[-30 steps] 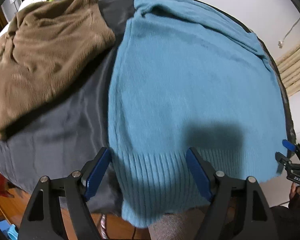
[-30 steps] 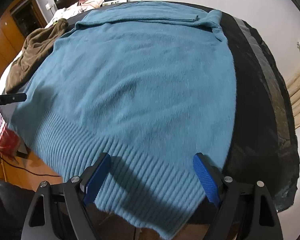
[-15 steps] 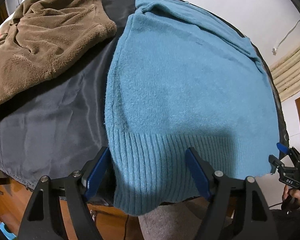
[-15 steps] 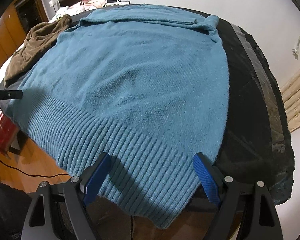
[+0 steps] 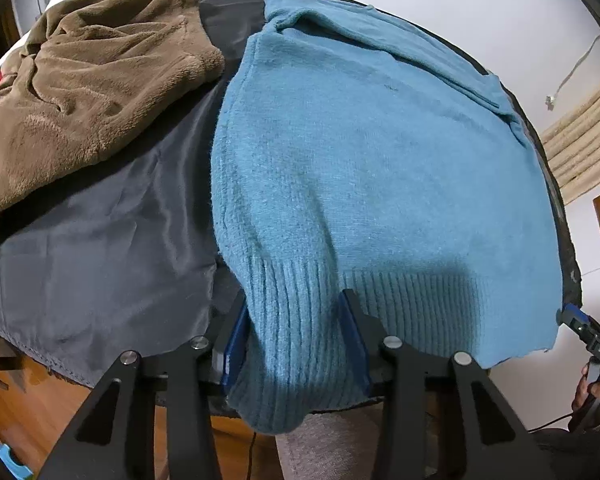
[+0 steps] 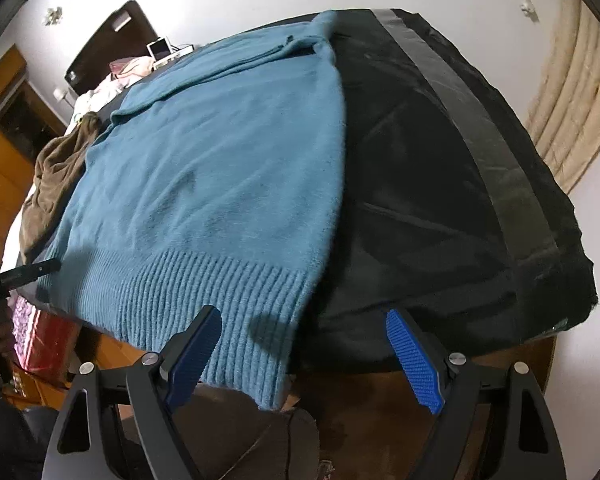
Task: Fold clothes
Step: 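Grasp the ribbed hem with the left gripper while the right gripper grasps it too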
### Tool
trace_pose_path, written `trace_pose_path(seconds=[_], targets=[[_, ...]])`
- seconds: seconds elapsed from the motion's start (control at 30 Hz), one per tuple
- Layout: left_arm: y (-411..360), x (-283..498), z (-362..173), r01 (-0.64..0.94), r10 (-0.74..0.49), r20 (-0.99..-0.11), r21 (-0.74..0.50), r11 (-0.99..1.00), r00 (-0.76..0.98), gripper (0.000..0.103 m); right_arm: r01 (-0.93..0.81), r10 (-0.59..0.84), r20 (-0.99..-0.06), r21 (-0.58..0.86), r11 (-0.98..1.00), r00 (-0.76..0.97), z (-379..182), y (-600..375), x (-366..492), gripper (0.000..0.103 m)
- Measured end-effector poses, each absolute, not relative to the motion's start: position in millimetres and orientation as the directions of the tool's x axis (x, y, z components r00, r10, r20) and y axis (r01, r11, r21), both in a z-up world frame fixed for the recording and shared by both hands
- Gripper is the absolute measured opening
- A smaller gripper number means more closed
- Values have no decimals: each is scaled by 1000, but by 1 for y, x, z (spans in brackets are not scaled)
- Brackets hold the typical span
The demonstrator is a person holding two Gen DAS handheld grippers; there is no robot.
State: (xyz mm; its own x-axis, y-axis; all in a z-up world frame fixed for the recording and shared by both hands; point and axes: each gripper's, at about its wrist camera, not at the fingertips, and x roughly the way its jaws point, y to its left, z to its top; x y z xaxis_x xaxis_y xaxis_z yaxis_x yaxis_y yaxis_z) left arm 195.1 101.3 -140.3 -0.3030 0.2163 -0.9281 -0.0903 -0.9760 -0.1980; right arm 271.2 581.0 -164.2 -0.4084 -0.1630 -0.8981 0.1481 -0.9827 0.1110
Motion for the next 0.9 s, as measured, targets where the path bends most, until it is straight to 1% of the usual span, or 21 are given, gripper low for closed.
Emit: trace_pose_path(seconds=[0.27,0.37,0.47,0.53,0.57,0.63,0.67,0.7,0.73,0.83,0.9], targets=[[107,190,-143,-76,212,-930,-199,-977,-300,48,117,-107,-910,65,-991,-400,-172,579,269,86],[105,190,-143,-75,218,-928,-205,-976,-302,49,151,-91,-911,32,-988,-403,-173,568,271,86],[107,190,-143,-87,214,-930,-197,-977,-299,52,203,-112,-905,29,-979,-411,-171,559,273,75],[109,189,-143,-97,209,-932,-189,-977,-297,53,236,-129,-901,31,-971,-413,-170,554,274,59],[110,188,-143,-101,210,-932,-188,-977,-296,53,253,-140,-901,35,-967,-411,-169,551,275,55],[112,186,-143,-107,219,-931,-196,-975,-292,53,278,-167,-901,54,-959,-401,-167,548,275,40],[110,187,-143,-108,227,-930,-204,-973,-290,52,285,-186,-900,72,-956,-394,-167,548,274,36],[109,189,-141,-109,234,-929,-211,-971,-288,48,285,-213,-898,104,-953,-385,-167,549,272,32],[109,188,-141,-110,239,-928,-216,-970,-286,43,285,-241,-895,136,-949,-375,-167,550,270,29],[109,189,-141,-112,239,-926,-215,-970,-291,43,259,-319,-881,236,-936,-350,-170,553,258,26],[113,189,-141,-125,229,-928,-201,-972,-294,43,254,-332,-878,252,-934,-346,-170,555,258,25]])
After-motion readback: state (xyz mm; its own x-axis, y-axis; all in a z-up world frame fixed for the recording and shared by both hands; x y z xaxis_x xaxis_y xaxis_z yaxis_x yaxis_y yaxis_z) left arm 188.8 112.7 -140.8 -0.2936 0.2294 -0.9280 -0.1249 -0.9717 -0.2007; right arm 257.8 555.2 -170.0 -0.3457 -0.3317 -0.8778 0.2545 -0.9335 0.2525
